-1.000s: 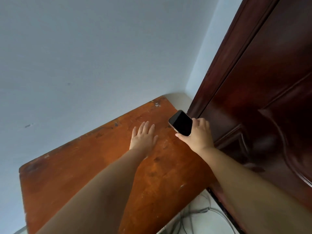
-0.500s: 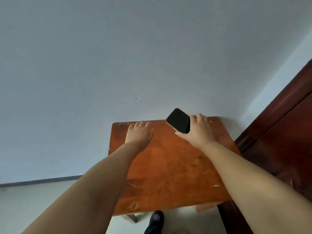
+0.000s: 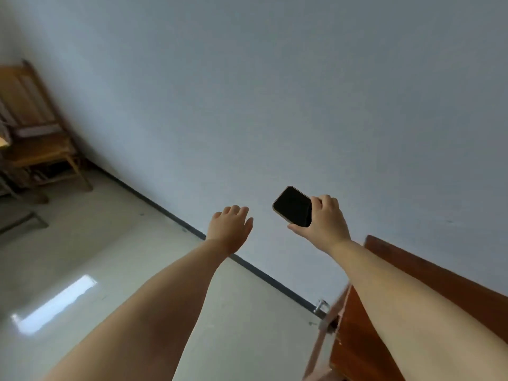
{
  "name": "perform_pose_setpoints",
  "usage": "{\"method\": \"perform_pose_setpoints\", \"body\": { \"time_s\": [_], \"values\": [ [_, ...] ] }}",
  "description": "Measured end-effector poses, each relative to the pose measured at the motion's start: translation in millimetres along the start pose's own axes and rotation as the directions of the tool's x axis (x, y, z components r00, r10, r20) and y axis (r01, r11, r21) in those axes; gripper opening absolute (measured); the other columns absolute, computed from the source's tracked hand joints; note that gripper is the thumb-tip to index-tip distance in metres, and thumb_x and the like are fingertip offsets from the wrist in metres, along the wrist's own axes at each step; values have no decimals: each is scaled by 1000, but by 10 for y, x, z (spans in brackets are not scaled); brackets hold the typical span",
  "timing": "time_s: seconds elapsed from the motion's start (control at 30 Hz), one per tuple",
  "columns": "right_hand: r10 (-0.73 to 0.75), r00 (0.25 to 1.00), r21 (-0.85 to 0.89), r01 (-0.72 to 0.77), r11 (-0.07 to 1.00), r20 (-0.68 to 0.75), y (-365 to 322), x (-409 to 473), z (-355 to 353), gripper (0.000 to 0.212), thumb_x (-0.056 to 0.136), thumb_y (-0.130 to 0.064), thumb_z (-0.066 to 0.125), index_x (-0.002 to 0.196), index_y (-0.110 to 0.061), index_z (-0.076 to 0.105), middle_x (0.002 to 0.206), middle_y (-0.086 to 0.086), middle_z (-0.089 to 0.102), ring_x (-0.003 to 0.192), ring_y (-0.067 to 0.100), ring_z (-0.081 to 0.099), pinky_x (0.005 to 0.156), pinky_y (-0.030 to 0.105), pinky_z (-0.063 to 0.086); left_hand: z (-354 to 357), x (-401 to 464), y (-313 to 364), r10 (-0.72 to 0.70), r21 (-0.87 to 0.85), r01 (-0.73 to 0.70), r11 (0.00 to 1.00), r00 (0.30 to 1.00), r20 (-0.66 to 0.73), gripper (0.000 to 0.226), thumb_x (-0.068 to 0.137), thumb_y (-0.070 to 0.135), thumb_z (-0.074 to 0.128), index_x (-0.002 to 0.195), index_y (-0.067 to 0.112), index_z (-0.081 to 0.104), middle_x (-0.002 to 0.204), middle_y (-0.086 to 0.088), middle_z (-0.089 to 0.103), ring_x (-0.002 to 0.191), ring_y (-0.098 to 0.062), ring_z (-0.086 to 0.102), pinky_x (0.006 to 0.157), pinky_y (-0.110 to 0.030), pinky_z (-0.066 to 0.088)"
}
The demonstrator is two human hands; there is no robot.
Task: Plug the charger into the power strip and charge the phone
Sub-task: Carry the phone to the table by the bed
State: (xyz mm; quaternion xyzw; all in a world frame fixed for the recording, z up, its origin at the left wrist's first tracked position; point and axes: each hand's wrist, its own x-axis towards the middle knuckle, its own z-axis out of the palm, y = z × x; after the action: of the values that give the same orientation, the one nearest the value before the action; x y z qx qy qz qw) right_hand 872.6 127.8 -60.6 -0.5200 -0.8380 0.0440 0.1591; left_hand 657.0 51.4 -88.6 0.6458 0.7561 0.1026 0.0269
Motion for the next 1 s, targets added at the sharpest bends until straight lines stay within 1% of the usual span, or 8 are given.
{"method": "perform_pose_setpoints", "body": {
  "time_s": [0.17, 0.37, 0.4, 0.5, 0.63, 0.8, 0.9, 1.0],
  "values": [
    [-176, 984, 93, 172, 981, 31, -1386, 699, 543, 74, 68, -61, 68, 112, -5, 48, 112, 13, 50, 102, 28, 45, 79, 35, 48, -389, -105, -1540, -194, 62, 197, 979, 980, -52, 39, 98, 36, 33, 128, 14, 46, 128, -9, 56, 118, -28, 49, 96, -40, 39],
    [-362, 929, 149, 348, 925, 74, -2712, 1257, 1031, 75, 68, -62, 68, 113, -5, 49, 112, 12, 50, 102, 27, 45, 80, 33, 47, -702, -377, -2782, -363, 93, 369, 925, 929, -74, 37, 97, 35, 34, 124, 12, 47, 124, -11, 57, 117, -30, 48, 95, -40, 38],
    [-416, 906, 158, 400, 903, 82, -3028, 1406, 1155, 75, 68, -62, 67, 113, -5, 49, 112, 12, 50, 102, 27, 45, 80, 32, 47, -756, -437, -3070, -417, 93, 423, 901, 906, -81, 37, 97, 34, 35, 123, 12, 48, 124, -11, 57, 116, -31, 48, 94, -40, 38],
    [-499, 862, 152, 484, 862, 88, -3479, 1649, 1365, 76, 68, -64, 66, 113, -5, 49, 112, 13, 51, 101, 27, 45, 80, 32, 46, -817, -490, -3493, -493, 87, 500, 862, 865, -92, 34, 97, 33, 35, 118, 12, 50, 120, -11, 57, 113, -31, 49, 92, -40, 39],
    [-632, 769, 136, 618, 774, 96, -4249, 2225, 1712, 76, 68, -64, 65, 112, -4, 49, 112, 14, 52, 99, 29, 46, 81, 35, 47, -897, -354, -4262, -589, 85, 602, 794, 796, -140, 32, 97, 32, 35, 114, 10, 51, 117, -11, 58, 109, -31, 50, 89, -39, 41],
    [-729, 682, 151, 716, 682, 62, -5073, 3054, 2068, 74, 69, -62, 66, 111, -4, 50, 109, 15, 53, 98, 30, 46, 79, 36, 46, -1050, 18, -5093, -691, 84, 714, 695, 696, -195, 32, 98, 33, 35, 111, 9, 51, 115, -12, 57, 108, -31, 50, 85, -39, 40],
    [-791, 610, 193, 771, 607, 51, -5698, 3605, 2264, 72, 69, -59, 69, 112, -3, 51, 109, 16, 53, 98, 31, 47, 79, 36, 45, -1161, 246, -5635, -755, 64, 782, 620, 617, -223, 31, 98, 34, 35, 110, 10, 50, 115, -11, 57, 108, -30, 50, 85, -39, 39],
    [-839, 541, 219, 813, 540, 60, -6285, 3954, 2467, 74, 69, -59, 67, 115, -4, 51, 111, 15, 53, 100, 30, 47, 82, 35, 44, -1264, 339, -6106, -794, 65, 824, 563, 561, -234, 32, 98, 35, 34, 112, 11, 50, 115, -9, 58, 107, -28, 51, 85, -38, 39]
  ]
}}
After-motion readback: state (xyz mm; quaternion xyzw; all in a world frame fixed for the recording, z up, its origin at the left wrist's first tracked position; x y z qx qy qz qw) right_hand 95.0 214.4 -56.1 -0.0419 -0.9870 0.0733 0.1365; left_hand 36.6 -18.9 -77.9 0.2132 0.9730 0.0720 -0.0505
